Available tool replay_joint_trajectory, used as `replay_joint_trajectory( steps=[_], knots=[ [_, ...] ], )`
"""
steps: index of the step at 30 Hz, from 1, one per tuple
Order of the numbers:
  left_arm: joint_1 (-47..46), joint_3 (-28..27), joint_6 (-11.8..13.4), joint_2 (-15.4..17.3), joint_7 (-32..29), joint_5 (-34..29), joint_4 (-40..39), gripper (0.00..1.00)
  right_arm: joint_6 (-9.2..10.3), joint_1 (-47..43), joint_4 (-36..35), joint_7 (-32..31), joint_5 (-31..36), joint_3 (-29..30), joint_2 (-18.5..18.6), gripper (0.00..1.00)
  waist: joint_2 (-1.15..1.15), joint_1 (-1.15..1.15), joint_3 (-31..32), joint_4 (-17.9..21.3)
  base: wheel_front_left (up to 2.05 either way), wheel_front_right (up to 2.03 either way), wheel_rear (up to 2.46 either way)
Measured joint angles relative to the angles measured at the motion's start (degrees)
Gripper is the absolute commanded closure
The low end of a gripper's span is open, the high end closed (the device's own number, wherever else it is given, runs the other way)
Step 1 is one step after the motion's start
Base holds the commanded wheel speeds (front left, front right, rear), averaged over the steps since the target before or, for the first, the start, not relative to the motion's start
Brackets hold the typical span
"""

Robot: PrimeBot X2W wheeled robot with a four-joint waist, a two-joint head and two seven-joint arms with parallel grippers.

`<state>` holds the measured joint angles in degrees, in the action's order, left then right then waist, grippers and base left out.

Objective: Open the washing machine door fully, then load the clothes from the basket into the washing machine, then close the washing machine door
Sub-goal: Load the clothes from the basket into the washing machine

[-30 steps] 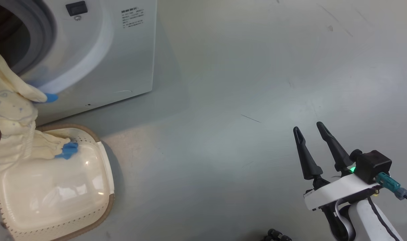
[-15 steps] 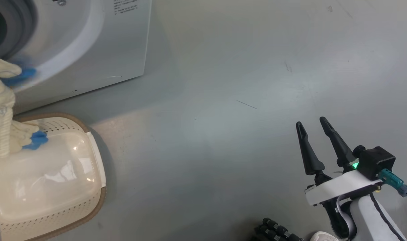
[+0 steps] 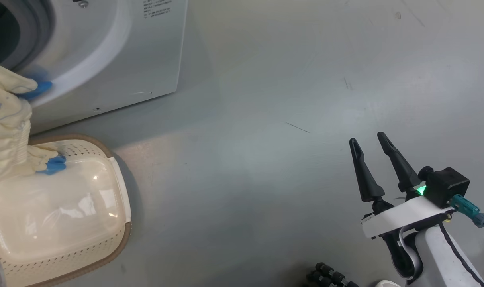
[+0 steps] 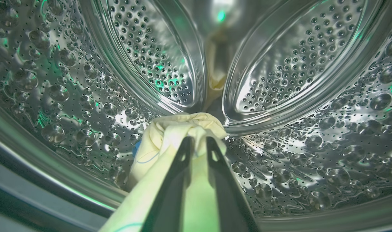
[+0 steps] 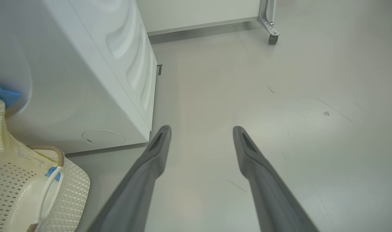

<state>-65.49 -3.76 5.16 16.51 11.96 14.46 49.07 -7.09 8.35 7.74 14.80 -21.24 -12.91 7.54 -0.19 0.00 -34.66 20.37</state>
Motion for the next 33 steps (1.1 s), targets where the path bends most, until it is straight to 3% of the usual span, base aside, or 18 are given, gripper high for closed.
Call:
replay_joint_trajectory(
  steps=[21,33],
  knots=[
    [0.91,0.37,-0.05,-4.23,1.77,0.26,7.84,0.00,0.00,0.15,0.43,0.00,-0.03,1.70,0.81,0.00,0.00,0.00,4.73,-3.64,0.00,0.00,0.00],
    [3.66,1.36,-1.54,-7.59,2.29,0.44,9.49,0.00,0.00,0.15,0.48,0.00,-0.02,2.82,0.78,0.00,0.00,0.00,7.21,-6.39,0.00,0.00,0.00]
  ],
)
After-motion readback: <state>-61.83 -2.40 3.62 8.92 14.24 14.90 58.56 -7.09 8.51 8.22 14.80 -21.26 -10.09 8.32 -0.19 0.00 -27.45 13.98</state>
